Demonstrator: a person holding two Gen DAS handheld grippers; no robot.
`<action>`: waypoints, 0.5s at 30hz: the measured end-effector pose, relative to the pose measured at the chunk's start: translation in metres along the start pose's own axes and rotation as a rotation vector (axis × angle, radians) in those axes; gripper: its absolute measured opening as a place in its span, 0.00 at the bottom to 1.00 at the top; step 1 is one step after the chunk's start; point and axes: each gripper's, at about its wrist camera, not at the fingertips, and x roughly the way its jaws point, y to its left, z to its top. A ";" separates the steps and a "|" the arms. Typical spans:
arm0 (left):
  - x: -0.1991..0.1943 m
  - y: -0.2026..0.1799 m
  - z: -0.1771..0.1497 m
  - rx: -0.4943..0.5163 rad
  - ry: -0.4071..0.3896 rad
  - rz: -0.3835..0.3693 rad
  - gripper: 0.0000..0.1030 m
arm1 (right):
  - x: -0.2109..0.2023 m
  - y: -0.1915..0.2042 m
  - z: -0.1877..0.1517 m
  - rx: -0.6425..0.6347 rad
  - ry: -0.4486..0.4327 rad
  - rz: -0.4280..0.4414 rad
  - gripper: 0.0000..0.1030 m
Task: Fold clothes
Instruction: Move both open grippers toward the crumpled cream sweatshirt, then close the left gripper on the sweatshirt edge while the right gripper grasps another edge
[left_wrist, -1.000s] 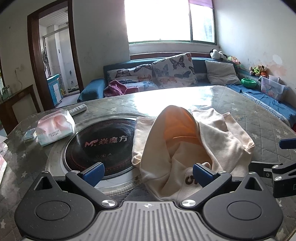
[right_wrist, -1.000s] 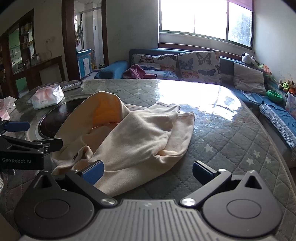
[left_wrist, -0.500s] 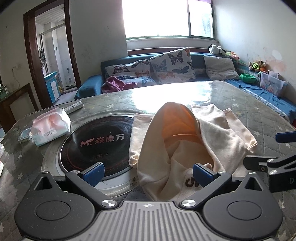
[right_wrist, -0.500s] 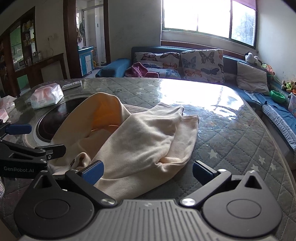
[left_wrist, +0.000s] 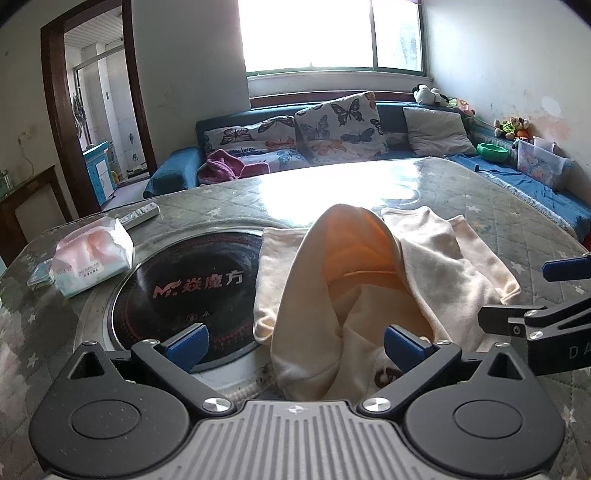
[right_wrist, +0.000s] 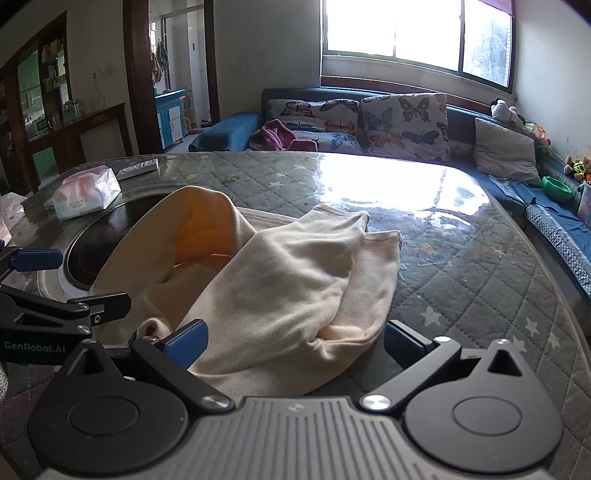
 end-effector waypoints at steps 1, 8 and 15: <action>0.001 0.000 0.002 0.001 -0.006 -0.001 0.96 | 0.001 -0.001 0.001 0.002 -0.001 0.000 0.99; 0.012 0.002 0.019 0.024 -0.038 -0.029 0.86 | 0.012 -0.004 0.013 -0.001 -0.005 0.004 0.94; 0.033 -0.007 0.041 0.059 -0.048 -0.068 0.77 | 0.027 -0.008 0.028 -0.009 -0.003 0.015 0.87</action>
